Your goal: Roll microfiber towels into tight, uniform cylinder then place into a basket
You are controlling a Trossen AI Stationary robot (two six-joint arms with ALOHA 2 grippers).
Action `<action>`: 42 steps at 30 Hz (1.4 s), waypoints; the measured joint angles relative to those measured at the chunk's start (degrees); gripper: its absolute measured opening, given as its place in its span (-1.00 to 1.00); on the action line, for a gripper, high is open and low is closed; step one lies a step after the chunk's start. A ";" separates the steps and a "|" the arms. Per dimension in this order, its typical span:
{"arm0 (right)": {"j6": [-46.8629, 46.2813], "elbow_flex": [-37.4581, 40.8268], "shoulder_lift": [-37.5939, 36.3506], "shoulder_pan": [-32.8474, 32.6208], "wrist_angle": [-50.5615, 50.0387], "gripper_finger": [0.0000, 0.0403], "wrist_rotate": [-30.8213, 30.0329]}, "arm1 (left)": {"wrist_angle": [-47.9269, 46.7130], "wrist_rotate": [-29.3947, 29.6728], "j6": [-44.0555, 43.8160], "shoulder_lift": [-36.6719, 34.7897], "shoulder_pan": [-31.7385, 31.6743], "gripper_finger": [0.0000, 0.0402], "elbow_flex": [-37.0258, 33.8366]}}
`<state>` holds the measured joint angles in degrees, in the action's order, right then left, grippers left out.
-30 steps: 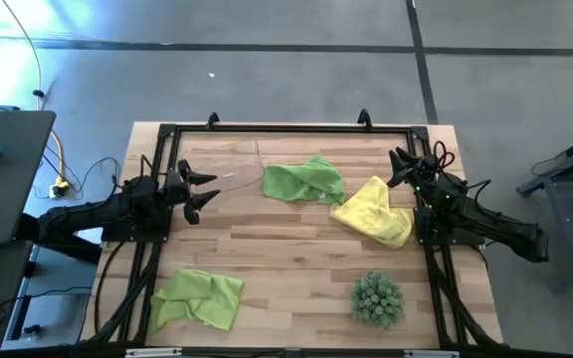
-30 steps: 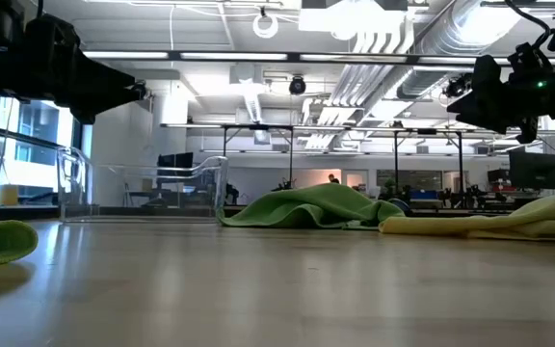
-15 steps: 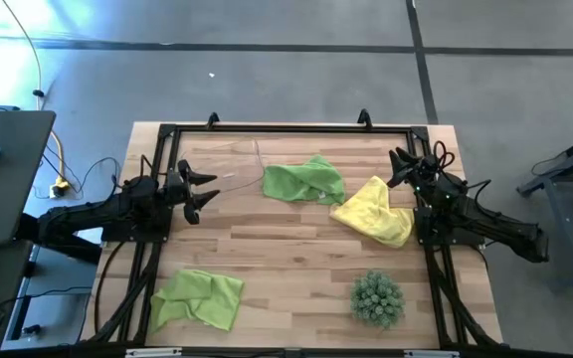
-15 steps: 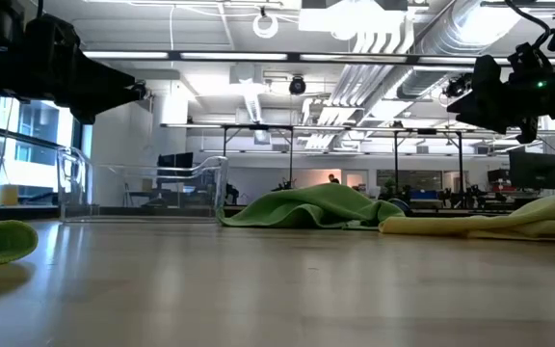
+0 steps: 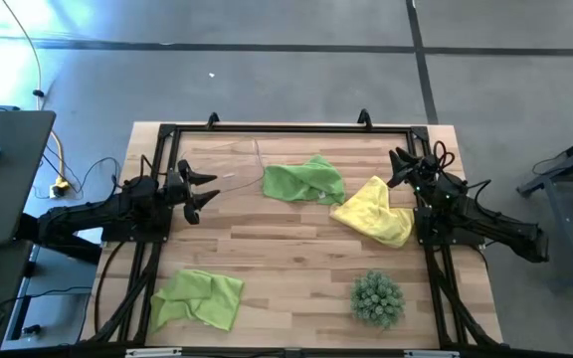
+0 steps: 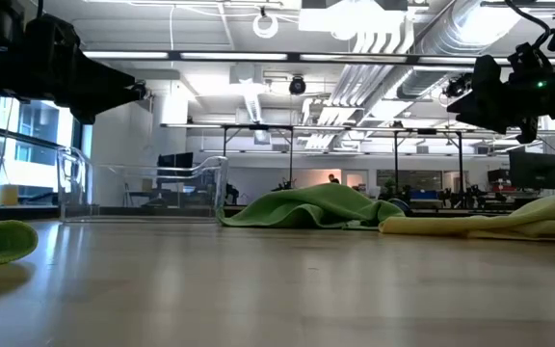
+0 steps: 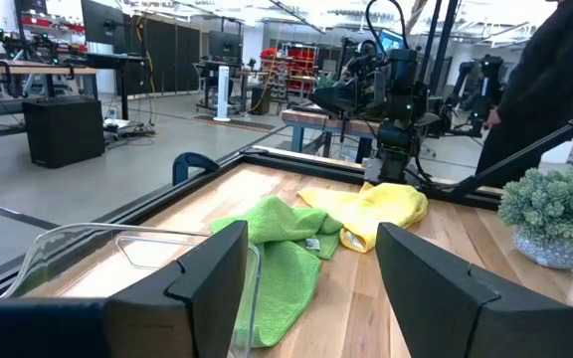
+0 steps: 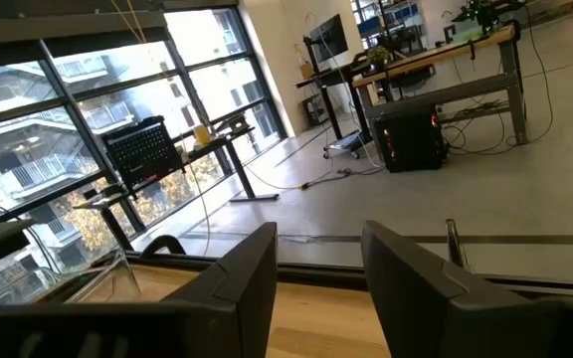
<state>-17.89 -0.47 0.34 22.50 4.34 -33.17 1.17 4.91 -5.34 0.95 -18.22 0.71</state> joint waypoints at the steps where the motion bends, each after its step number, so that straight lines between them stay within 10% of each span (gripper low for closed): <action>1: -0.02 -0.02 0.02 -0.02 0.00 -0.30 0.00 | 0.01 0.00 0.00 0.01 -0.02 0.05 0.02; 27: -0.01 -0.01 0.02 0.00 0.01 -0.30 0.00 | 0.26 0.10 0.00 0.01 0.00 0.05 0.02; 42: -0.02 -0.02 0.02 -0.02 0.01 -0.30 0.00 | 15.79 0.20 -8.00 0.02 0.00 0.05 0.00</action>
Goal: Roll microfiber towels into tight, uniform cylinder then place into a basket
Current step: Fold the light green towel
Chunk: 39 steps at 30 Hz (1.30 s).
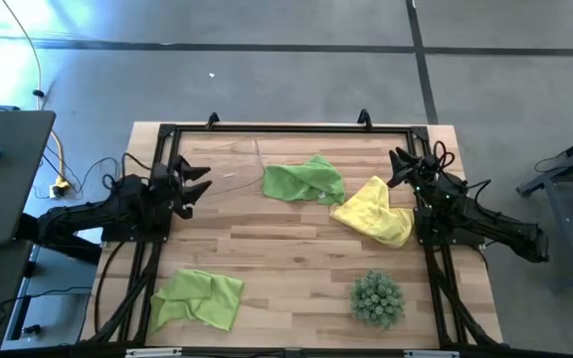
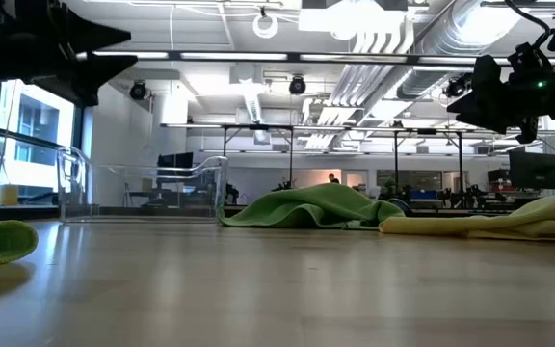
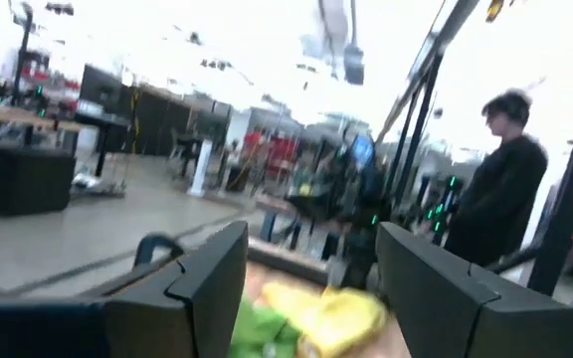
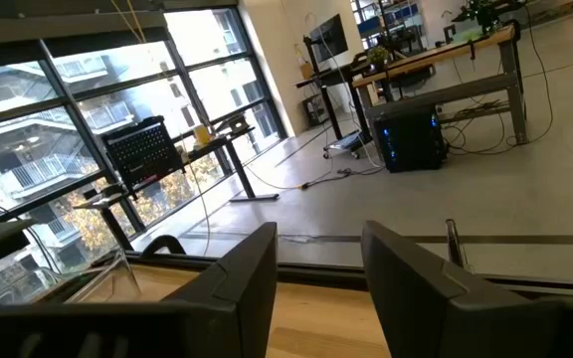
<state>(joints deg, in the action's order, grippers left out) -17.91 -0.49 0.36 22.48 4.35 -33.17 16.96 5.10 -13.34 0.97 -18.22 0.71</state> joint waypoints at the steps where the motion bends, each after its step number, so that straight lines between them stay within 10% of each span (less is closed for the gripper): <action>1: 0.01 0.02 0.00 0.02 0.00 -0.30 0.00 | 1.36 -0.53 0.00 0.00 -0.02 0.05 0.01; 21: 0.01 0.01 -0.02 0.02 0.00 -0.30 0.00 | 16.68 -3.55 7.80 4.79 0.00 0.05 5.87; 39: 0.39 0.02 -0.02 0.02 0.00 -0.30 0.00 | 1.46 -5.41 3.47 47.46 3.17 0.05 32.49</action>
<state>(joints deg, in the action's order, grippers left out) -17.52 -0.48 0.34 22.50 4.34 -33.17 18.43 -0.31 -9.87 48.43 -15.05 33.20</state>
